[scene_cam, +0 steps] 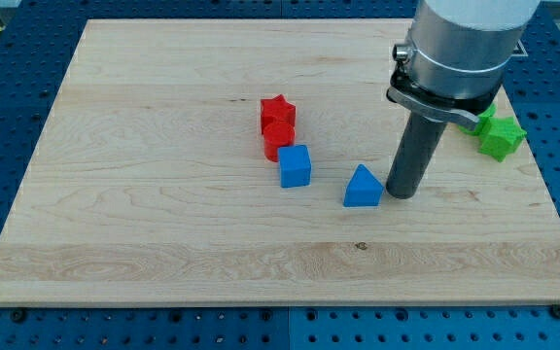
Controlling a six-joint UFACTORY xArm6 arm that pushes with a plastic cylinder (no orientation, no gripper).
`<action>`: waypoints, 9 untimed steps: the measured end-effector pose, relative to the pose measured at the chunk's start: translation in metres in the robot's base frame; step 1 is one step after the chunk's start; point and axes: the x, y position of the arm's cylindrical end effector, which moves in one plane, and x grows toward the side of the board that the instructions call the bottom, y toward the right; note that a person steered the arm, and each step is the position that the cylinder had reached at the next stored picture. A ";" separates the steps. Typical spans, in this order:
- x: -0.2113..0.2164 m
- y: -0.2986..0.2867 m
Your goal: Keep the blue triangle below the blue cube to form a vertical line of blocks
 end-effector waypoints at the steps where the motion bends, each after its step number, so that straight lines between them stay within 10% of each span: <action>1: 0.006 -0.002; 9: 0.007 -0.022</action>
